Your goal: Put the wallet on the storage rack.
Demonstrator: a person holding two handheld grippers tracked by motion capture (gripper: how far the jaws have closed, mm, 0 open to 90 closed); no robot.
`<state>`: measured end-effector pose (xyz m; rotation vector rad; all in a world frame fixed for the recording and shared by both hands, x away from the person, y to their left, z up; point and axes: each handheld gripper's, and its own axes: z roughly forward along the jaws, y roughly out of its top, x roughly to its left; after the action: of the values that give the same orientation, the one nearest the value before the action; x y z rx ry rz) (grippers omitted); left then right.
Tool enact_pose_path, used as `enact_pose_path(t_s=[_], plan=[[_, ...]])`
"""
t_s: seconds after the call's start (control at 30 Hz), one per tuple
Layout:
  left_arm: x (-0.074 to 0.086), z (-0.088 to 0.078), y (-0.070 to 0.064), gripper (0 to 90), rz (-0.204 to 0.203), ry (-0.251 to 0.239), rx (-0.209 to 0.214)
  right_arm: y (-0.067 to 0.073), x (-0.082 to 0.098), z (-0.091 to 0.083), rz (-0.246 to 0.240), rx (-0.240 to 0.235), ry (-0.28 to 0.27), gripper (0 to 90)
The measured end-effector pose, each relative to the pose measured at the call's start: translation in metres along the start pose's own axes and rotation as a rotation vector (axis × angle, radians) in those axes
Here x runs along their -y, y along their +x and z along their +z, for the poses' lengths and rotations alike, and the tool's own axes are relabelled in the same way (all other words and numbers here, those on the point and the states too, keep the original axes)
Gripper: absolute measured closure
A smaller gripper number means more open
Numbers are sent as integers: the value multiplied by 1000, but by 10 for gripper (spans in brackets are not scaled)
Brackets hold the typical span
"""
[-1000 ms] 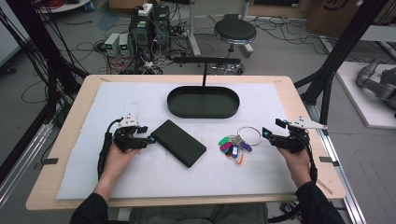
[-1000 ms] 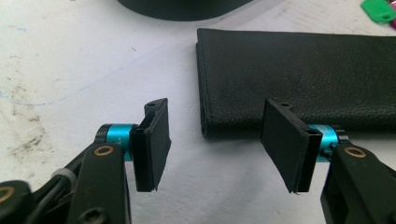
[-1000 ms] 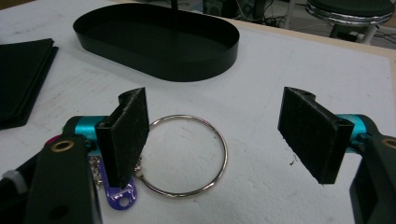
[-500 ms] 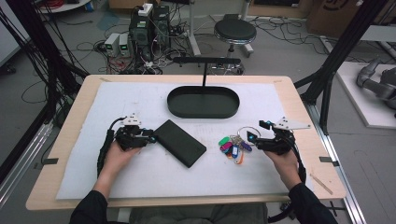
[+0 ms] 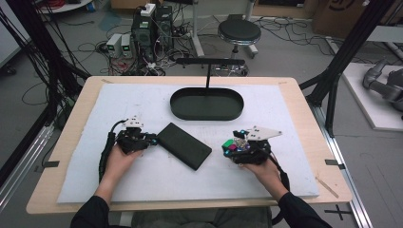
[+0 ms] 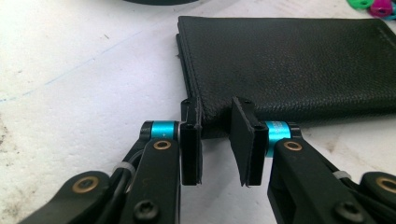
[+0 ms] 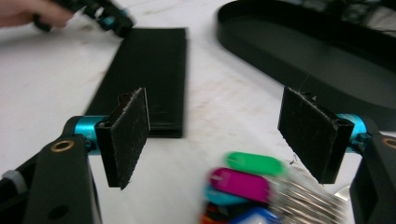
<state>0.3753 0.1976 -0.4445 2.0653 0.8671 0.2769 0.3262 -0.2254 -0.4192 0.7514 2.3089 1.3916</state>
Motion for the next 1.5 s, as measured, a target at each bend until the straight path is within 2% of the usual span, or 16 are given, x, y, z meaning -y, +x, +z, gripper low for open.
enact_pose_path(t_s=[0.07, 0.43, 0.5, 0.57, 0.6, 0.63, 0.73, 0.9, 0.93, 0.97, 1.03, 1.2, 1.3, 1.37, 1.47, 1.5], plan=[[2, -1, -1, 749, -7, -9, -1, 16, -3, 15, -42, -33, 21, 255], [7, -3, -3, 767, -16, -26, -10, 52, -6, 50, -183, -98, 107, 332], [8, -3, -3, 767, -22, -31, -10, 66, -6, 61, -262, -117, 135, 349], [8, -3, -4, 767, -24, -33, -10, 74, -5, 66, -315, -112, 159, 382], [8, -3, -4, 767, -24, -33, -10, 74, -5, 66, -315, -112, 159, 382], [9, -3, -3, 766, -27, -34, -8, 80, -3, 71, -355, -100, 196, 388], [9, -3, -3, 765, -31, -36, -6, 85, 0, 72, -424, -48, 197, 421], [11, -3, -2, 762, -34, -52, -1, 88, 2, 72, -465, -15, 194, 504], [11, -3, -3, 760, -37, -57, -3, 88, 1, 71, -472, -16, 192, 541], [11, -3, -3, 755, -35, -54, -4, 88, 1, 69, -479, -38, 184, 662], [11, -5, -2, 723, -38, -67, 0, 86, -2, 64, -476, -61, 169, 759], [8, -10, -4, 610, -17, -130, -10, 76, -6, 58, -434, -83, 151, 809], [5, -16, -6, 518, 22, -187, -5, 56, -15, 45, -301, -142, 72, 824], [1, -20, -9, 471, 74, -223, -11, 46, -18, 37, -246, -179, 50, 827], [-3, -22, -12, 431, 106, -244, 0, 33, -20, 25, -162, -246, 9, 829], [-7, -23, -15, 421, 150, -254, 15, 29, -21, 21, -138, -262, -4, 829]])
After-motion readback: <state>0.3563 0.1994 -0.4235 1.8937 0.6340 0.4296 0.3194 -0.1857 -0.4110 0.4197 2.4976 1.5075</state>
